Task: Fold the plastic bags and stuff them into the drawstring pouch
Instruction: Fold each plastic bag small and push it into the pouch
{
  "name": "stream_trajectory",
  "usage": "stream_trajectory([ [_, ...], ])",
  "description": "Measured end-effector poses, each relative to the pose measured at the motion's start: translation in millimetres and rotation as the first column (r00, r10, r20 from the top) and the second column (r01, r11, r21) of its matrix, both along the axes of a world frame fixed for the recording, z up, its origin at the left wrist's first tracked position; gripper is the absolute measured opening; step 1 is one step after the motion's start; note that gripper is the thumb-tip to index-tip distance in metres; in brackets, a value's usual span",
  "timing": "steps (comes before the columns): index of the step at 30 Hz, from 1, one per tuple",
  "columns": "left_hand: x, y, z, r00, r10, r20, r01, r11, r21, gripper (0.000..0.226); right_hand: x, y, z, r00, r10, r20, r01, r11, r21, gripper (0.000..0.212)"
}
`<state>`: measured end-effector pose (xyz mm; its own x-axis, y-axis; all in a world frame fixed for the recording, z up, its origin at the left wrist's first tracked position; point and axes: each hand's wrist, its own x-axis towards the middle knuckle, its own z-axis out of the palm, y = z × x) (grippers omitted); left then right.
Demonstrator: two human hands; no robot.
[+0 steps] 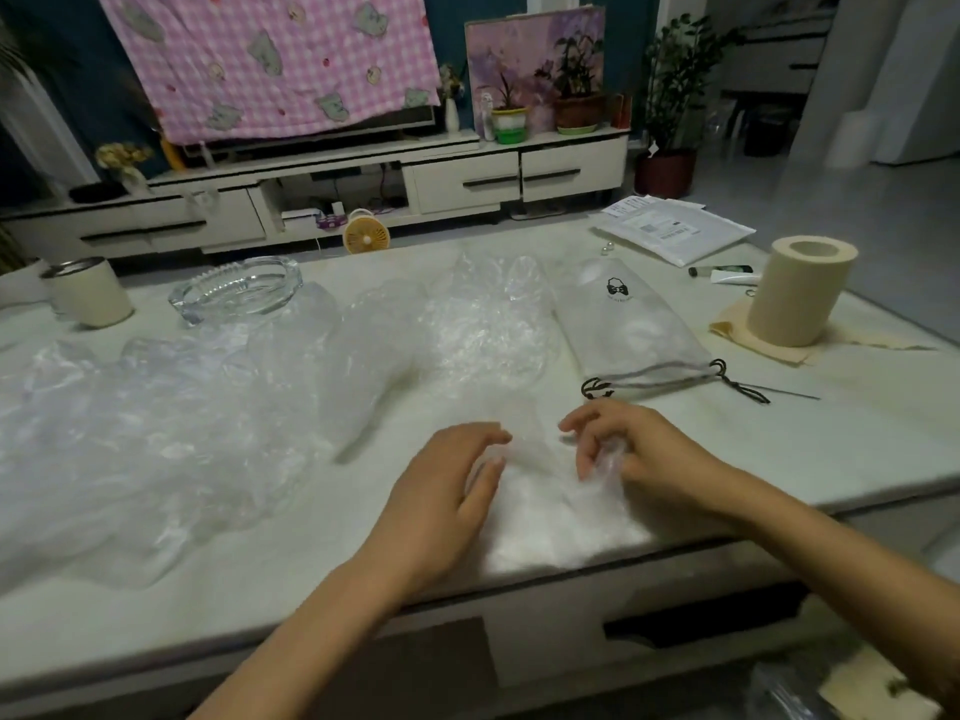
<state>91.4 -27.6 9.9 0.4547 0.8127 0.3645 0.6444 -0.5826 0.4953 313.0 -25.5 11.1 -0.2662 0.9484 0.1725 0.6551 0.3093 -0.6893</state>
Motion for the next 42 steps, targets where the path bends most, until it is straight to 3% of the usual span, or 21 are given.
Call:
stream_trajectory([
  [3, -0.1, 5.5, -4.8, 0.935, -0.002, -0.354, -0.012, 0.999, -0.039, 0.049, 10.8, 8.7, -6.0, 0.991, -0.126, 0.051, 0.123, 0.991, 0.044, 0.053],
  [6, 7.9, -1.9, 0.2, 0.882, 0.073, -0.466, -0.065, 0.997, 0.033, 0.053, 15.1, 10.3, 2.7, 0.915, -0.382, -0.127, 0.393, 0.917, 0.073, 0.041],
  [9, 13.5, -8.9, 0.1, 0.843, 0.180, -0.506, -0.120, 0.981, 0.151, 0.052, 5.4, -6.7, 12.7, 0.855, -0.464, -0.234, 0.501, 0.855, 0.136, 0.019],
  [12, 14.6, -6.6, -2.5, 0.912, 0.202, -0.356, -0.088, 0.946, 0.312, 0.044, -18.3, -33.5, 4.1, 0.945, -0.316, -0.087, 0.328, 0.904, 0.276, 0.015],
  [15, 15.5, 5.3, -8.1, 0.959, 0.046, -0.280, 0.064, 0.926, 0.373, 0.032, -35.1, -41.3, -18.8, 0.964, -0.173, 0.202, 0.129, 0.968, 0.214, 0.034],
  [18, 21.9, 13.3, -14.3, 0.925, -0.122, -0.359, 0.198, 0.963, 0.183, 0.057, -39.9, -34.3, -28.5, 0.926, -0.127, 0.356, 0.055, 0.977, 0.207, 0.050],
  [20, 21.5, 16.3, -22.2, 0.894, -0.083, -0.441, 0.097, 0.995, 0.010, 0.069, -35.1, -30.6, -29.0, 0.900, -0.103, 0.423, 0.026, 0.982, 0.185, 0.062],
  [22, 16.8, 18.9, -27.0, 0.846, -0.031, -0.533, -0.042, 0.991, -0.125, 0.070, -25.6, -29.5, -30.1, 0.870, -0.029, 0.492, 0.000, 0.998, 0.058, 0.073],
  [24, 11.7, 20.1, -29.6, 0.837, 0.015, -0.546, -0.120, 0.980, -0.157, 0.076, -15.8, -30.5, -24.7, 0.822, 0.019, 0.569, 0.001, 0.999, -0.034, 0.086],
  [26, 9.2, 19.6, -29.8, 0.838, 0.032, -0.545, -0.131, 0.981, -0.144, 0.085, -10.6, -29.9, -21.1, 0.804, 0.030, 0.594, 0.007, 0.998, -0.060, 0.089],
  [29, 9.7, 17.4, -28.0, 0.848, 0.030, -0.529, -0.131, 0.979, -0.156, 0.076, -11.6, -30.2, -22.8, 0.807, 0.025, 0.590, -0.005, 0.999, -0.036, 0.089],
  [31, 6.3, 15.4, -25.7, 0.885, 0.002, -0.466, -0.075, 0.987, -0.139, 0.076, -10.9, -32.8, -18.0, 0.869, 0.002, 0.495, 0.011, 1.000, -0.024, 0.088],
  [33, -1.7, 11.7, -21.7, 0.925, -0.060, -0.376, 0.060, 0.998, -0.013, 0.077, -5.6, -35.4, -8.3, 0.940, -0.035, 0.340, 0.025, 0.999, 0.033, 0.078],
  [35, -9.9, 6.9, -19.1, 0.952, -0.131, -0.278, 0.172, 0.976, 0.131, 0.064, 1.6, -39.0, -1.8, 0.963, -0.009, 0.271, -0.017, 0.996, 0.092, 0.066],
  [38, -16.9, 0.7, -19.5, 0.944, -0.196, -0.264, 0.237, 0.962, 0.134, 0.049, 3.0, -44.5, -7.1, 0.939, 0.092, 0.330, -0.122, 0.990, 0.072, 0.052],
  [42, -22.2, 0.0, -26.0, 0.928, -0.213, -0.305, 0.248, 0.966, 0.080, 0.055, -7.3, -42.3, -20.5, 0.911, 0.049, 0.410, -0.158, 0.959, 0.236, 0.034],
])
